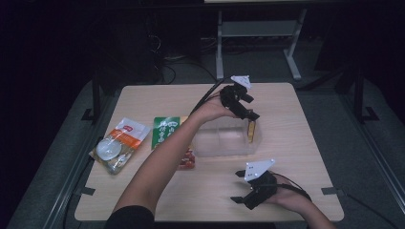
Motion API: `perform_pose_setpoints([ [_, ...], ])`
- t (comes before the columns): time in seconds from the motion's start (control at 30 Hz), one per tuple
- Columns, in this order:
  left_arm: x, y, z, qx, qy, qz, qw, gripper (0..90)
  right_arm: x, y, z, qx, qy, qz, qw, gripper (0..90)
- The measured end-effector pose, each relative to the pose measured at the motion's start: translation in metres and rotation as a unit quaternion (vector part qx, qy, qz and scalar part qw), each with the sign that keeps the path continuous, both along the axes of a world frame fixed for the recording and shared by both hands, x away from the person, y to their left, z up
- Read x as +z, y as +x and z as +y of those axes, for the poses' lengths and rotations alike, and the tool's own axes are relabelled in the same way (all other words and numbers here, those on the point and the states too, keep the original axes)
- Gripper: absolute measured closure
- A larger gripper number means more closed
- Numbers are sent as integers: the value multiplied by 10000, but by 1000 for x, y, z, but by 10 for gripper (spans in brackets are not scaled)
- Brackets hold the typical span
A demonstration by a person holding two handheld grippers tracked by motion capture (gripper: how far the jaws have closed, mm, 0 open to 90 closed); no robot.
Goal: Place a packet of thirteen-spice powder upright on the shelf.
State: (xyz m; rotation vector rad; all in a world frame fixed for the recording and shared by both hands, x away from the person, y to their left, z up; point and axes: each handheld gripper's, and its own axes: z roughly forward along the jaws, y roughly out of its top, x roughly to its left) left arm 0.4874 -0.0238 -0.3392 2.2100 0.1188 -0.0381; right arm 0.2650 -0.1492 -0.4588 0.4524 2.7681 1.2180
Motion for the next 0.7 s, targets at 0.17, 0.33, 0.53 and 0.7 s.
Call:
perform_pose_setpoints([
  [0.17,15,-12,14,-40,-113,-23,9999,134,0,0,0,-7,-18,-6,10000,141],
  [0.33,21,-24,28,-13,-21,-11,10000,134,-1,3,-1,-21,-89,-75,9999,141],
  [0.53,26,-37,42,156,137,-34,9998,134,0,2,0,-86,-55,-1,9999,141],
  [0.7,26,-47,60,363,312,46,9988,134,0,2,-1,-51,-75,-69,9999,141],
])
